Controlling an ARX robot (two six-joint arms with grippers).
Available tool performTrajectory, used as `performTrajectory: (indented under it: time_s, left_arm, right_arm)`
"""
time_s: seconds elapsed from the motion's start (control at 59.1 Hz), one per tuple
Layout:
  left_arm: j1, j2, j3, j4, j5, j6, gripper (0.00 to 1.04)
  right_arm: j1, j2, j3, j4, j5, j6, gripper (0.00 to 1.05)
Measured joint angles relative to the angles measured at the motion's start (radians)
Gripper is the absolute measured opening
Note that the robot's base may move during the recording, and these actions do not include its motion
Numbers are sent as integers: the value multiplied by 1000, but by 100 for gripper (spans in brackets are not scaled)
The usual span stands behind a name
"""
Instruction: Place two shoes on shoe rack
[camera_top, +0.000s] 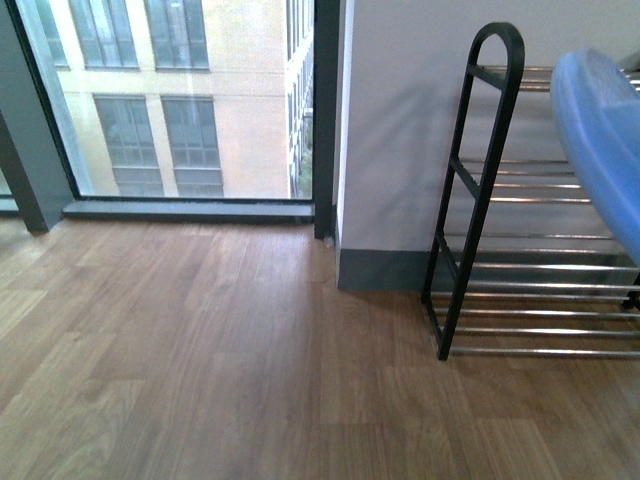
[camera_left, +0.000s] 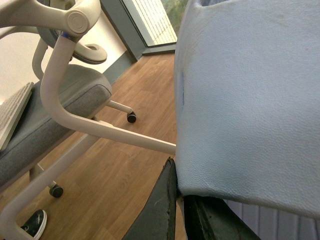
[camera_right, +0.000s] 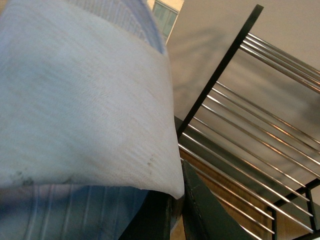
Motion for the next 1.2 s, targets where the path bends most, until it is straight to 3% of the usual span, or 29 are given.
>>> performTrajectory:
  time_s: [1.201]
  left_arm:
    - [-3, 0, -4, 0, 11, 0, 2]
  right_arm:
    - [-1, 2, -2, -1, 3, 4, 2]
